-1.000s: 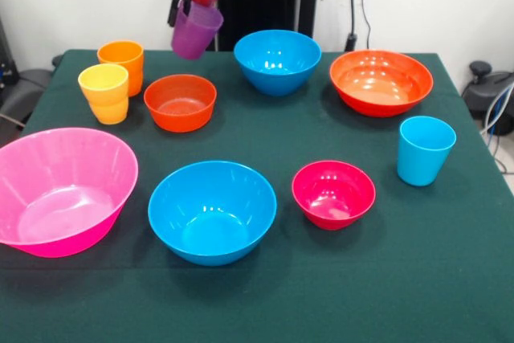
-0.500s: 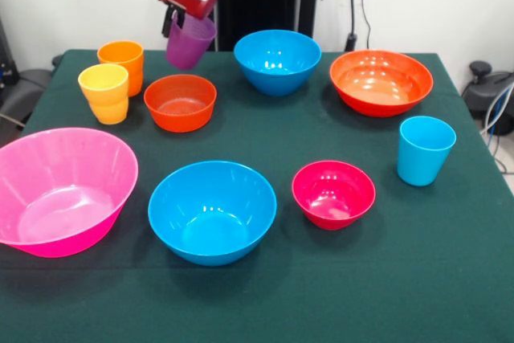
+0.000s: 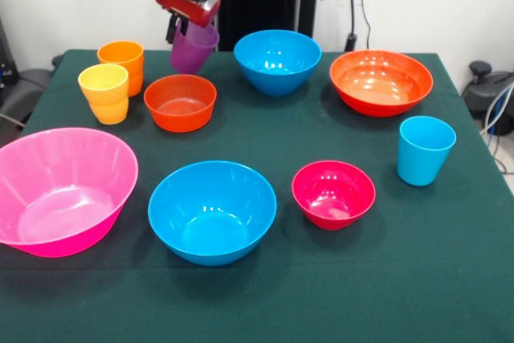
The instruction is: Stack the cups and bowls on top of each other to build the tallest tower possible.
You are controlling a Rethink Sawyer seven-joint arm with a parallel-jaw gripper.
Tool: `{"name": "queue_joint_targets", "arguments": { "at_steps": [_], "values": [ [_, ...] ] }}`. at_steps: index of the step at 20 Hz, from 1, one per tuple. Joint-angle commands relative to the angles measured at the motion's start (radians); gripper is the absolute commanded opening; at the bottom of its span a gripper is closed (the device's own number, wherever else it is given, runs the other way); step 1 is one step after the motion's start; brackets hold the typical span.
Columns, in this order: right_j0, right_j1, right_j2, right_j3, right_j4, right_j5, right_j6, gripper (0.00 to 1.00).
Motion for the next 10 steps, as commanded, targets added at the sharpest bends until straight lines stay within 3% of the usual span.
{"name": "queue_joint_targets", "arguments": {
  "at_steps": [1,5,10],
  "values": [
    [0.009,0.117,0.096,-0.132,0.012,-0.116,0.139,0.0],
    [0.032,0.15,0.084,-0.163,0.039,-0.151,0.151,0.0],
    [0.045,0.176,0.082,-0.202,0.083,-0.093,0.15,0.0]
  ]
}}
